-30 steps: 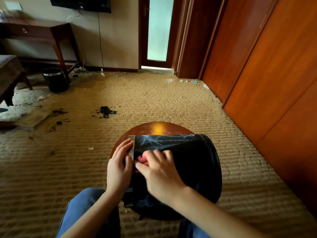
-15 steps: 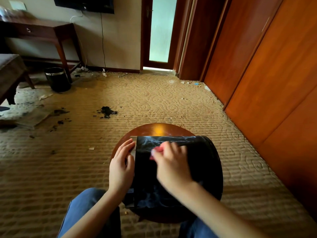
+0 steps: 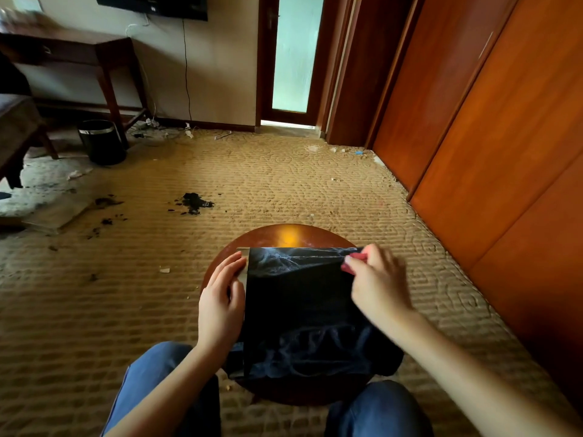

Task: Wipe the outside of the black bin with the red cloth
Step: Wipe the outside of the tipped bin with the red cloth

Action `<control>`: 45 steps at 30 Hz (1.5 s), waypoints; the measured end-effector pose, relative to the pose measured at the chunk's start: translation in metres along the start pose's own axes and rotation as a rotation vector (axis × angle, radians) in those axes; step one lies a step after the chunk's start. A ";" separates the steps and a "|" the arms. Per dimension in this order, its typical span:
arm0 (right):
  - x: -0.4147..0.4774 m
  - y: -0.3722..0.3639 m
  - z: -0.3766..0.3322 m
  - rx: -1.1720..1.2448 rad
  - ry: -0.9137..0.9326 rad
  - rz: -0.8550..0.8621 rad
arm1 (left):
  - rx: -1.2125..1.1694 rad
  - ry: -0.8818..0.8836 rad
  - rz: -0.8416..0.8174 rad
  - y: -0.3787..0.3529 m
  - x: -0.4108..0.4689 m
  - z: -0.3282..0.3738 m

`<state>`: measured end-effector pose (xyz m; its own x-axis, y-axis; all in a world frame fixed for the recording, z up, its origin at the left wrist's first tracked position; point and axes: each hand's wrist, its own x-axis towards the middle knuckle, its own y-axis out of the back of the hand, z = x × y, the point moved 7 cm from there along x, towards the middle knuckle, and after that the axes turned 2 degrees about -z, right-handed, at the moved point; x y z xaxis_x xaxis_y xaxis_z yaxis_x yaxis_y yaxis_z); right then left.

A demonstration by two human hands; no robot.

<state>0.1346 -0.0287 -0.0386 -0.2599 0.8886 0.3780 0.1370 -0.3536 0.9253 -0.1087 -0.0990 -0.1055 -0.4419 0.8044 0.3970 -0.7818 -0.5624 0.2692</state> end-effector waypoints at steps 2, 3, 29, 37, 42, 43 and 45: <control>-0.012 0.001 -0.054 0.084 0.137 0.076 | 0.000 -0.015 0.000 0.001 0.000 0.001; -0.020 0.001 -0.080 0.129 0.205 0.087 | -0.001 -0.027 -0.002 0.001 -0.001 0.001; -0.024 0.003 -0.109 0.148 0.506 0.022 | -0.005 -0.038 0.006 0.003 -0.004 0.002; 0.009 0.003 -0.008 -0.290 0.190 -0.186 | -0.016 0.035 0.015 -0.001 0.004 0.000; -0.040 0.007 -0.137 0.017 0.460 0.048 | -0.020 0.029 0.014 0.001 0.005 0.002; -0.053 0.008 -0.152 0.044 0.514 0.079 | -0.027 0.033 0.001 0.001 0.006 0.002; -0.065 0.008 -0.147 0.020 0.552 0.126 | -0.034 0.024 -0.011 0.001 0.005 0.003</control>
<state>0.0123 -0.1324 -0.0515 -0.7012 0.5533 0.4496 0.2158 -0.4362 0.8736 -0.1104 -0.0959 -0.1010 -0.4435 0.8152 0.3726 -0.8009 -0.5470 0.2435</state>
